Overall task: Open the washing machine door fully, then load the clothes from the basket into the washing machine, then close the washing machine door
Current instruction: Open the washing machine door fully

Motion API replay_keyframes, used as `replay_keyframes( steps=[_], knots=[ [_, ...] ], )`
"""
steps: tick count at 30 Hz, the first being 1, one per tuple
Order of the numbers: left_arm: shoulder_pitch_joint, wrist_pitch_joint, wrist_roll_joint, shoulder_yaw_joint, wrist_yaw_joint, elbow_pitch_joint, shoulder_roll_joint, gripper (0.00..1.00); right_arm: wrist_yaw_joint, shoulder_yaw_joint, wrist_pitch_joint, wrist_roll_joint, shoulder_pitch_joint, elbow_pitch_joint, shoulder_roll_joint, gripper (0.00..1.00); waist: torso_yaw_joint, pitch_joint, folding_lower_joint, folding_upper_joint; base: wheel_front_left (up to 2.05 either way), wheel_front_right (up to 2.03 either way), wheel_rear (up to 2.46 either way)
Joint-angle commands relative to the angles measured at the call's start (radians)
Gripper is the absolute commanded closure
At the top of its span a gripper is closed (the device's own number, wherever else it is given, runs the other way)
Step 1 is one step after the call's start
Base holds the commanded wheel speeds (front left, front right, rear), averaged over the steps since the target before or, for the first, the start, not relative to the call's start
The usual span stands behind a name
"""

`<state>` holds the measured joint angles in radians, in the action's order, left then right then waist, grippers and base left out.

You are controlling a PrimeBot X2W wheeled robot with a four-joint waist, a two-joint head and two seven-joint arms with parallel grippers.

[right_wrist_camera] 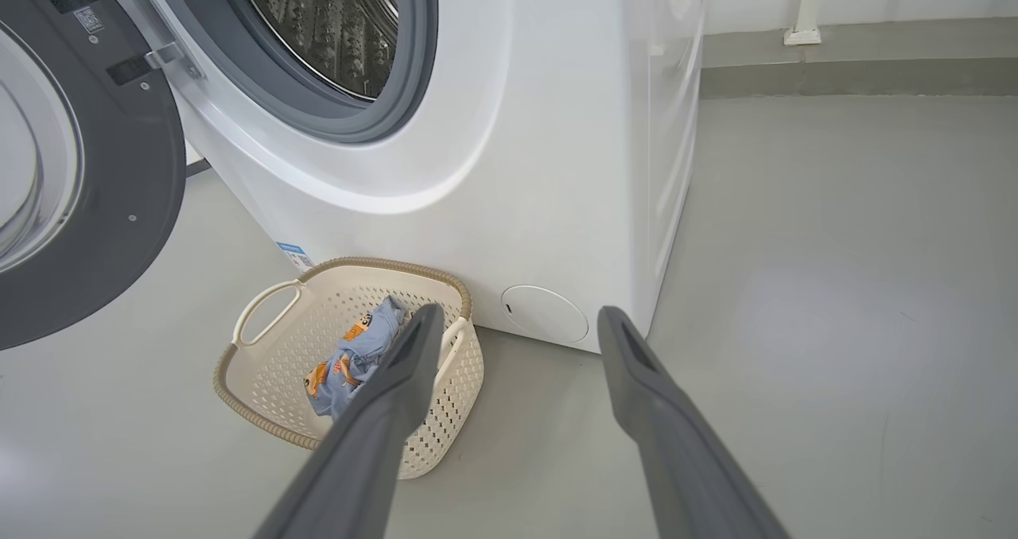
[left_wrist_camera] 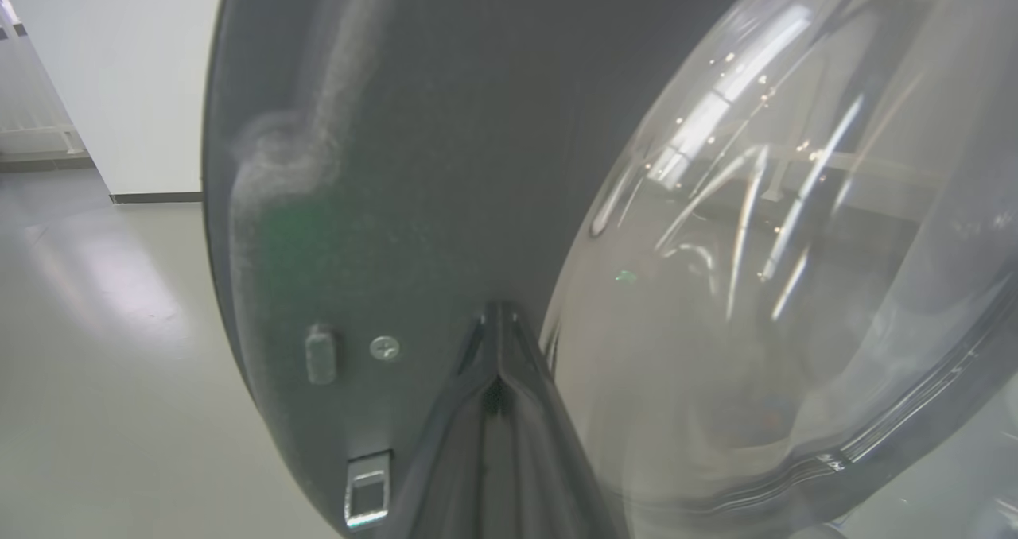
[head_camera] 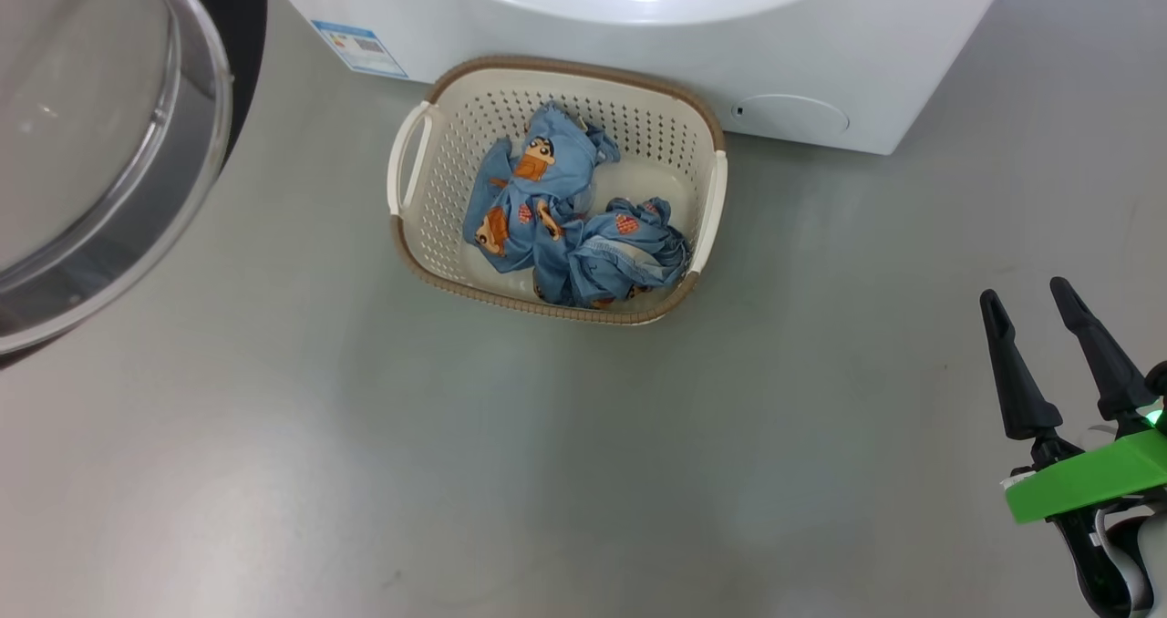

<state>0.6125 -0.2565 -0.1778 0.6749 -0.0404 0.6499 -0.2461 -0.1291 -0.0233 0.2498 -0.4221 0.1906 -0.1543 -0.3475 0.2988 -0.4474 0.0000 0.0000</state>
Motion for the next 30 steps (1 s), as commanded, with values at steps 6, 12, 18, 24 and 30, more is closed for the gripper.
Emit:
replay_keyframes(
  steps=[6, 12, 18, 24, 30],
  knots=[
    [0.061, -0.005, 0.041, 0.042, 0.001, 0.049, -0.133, 1.00, -0.002, -0.026, 0.012, 0.009, 0.015, 0.031, -0.022, 0.00, -0.002, -0.036, 0.0000, 0.0000, 0.00, 0.00, 0.00],
    [0.114, -0.005, 0.065, 0.045, 0.013, 0.106, -0.171, 1.00, -0.002, -0.029, 0.012, 0.010, 0.025, 0.034, -0.030, 0.00, -0.001, -0.063, 0.0000, 0.0000, 0.00, 0.00, 0.00],
    [0.155, -0.005, 0.077, 0.050, 0.033, 0.159, -0.198, 1.00, -0.002, -0.036, 0.012, 0.009, 0.035, 0.036, -0.036, 0.00, -0.005, -0.084, 0.0000, 0.0000, 0.00, 0.00, 0.00],
    [0.170, -0.005, 0.084, 0.053, 0.037, 0.174, -0.212, 1.00, -0.002, -0.037, 0.012, 0.009, 0.038, 0.036, -0.037, 0.00, -0.008, -0.086, 0.0000, 0.0000, 0.00, 0.00, 0.00],
    [0.169, -0.005, 0.090, 0.053, 0.023, 0.177, -0.218, 1.00, -0.002, -0.037, 0.012, 0.009, 0.032, 0.026, -0.029, 0.00, -0.011, -0.059, 0.0000, 0.0000, 0.00, 0.00, 0.00]
  ],
)
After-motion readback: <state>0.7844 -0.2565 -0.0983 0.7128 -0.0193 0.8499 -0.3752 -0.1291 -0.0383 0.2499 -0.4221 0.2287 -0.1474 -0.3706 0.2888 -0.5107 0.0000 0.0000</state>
